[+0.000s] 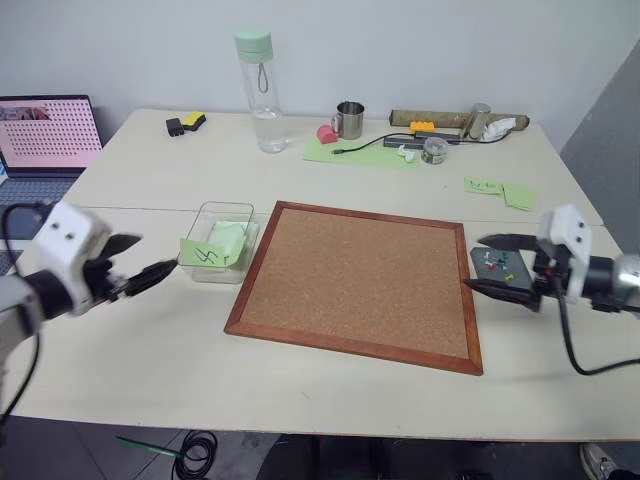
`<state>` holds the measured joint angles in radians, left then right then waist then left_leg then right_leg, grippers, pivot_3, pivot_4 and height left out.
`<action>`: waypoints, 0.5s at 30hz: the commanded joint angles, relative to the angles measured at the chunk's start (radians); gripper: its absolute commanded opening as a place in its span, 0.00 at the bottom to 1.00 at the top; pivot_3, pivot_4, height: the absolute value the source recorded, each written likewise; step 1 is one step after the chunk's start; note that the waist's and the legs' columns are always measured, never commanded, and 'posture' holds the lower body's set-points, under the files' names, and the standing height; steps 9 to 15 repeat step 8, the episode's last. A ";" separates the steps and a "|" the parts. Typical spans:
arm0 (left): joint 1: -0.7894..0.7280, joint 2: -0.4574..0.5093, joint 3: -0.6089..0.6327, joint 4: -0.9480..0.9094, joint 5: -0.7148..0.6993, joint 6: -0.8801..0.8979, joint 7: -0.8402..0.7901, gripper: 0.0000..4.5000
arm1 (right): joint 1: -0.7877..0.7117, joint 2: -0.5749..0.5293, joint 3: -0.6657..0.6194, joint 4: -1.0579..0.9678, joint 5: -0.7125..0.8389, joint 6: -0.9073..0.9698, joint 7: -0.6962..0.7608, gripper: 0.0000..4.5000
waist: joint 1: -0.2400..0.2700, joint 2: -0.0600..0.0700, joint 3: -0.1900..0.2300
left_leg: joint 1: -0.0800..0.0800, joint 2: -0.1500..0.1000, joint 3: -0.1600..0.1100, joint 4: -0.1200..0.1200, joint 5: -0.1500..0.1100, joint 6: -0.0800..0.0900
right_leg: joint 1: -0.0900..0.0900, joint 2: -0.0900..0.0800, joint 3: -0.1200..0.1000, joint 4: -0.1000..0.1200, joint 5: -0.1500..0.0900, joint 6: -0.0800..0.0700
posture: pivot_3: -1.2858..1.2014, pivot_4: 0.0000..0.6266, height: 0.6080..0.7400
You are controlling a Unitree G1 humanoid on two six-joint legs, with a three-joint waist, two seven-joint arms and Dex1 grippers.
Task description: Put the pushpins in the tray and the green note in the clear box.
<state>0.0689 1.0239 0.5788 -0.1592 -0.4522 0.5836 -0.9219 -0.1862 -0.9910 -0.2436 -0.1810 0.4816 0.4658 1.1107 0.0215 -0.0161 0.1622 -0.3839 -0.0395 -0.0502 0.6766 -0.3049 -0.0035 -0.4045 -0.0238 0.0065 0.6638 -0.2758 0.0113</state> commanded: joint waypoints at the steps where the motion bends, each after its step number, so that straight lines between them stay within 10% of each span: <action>1: 0.048 0.041 0.072 0.088 0.030 -0.089 -0.090 0.84 | 0.058 -0.055 -0.105 0.006 -0.005 -0.010 0.023 0.92 | 0.001 0.000 0.000 | 0.000 0.000 0.000 0.000 0.000 0.000 | 0.000 0.000 -0.001 0.000 0.000 0.000 | 0.52 0.24 1.00; 15: 0.008 0.044 0.079 0.192 0.034 -0.161 -0.113 0.84 | 0.118 -0.089 -0.170 0.025 -0.011 -0.021 0.036 0.92 | 0.002 0.000 0.000 | 0.000 0.001 0.000 0.000 0.000 0.001 | 0.000 0.000 -0.001 0.000 0.000 -0.001 | 0.52 0.24 1.00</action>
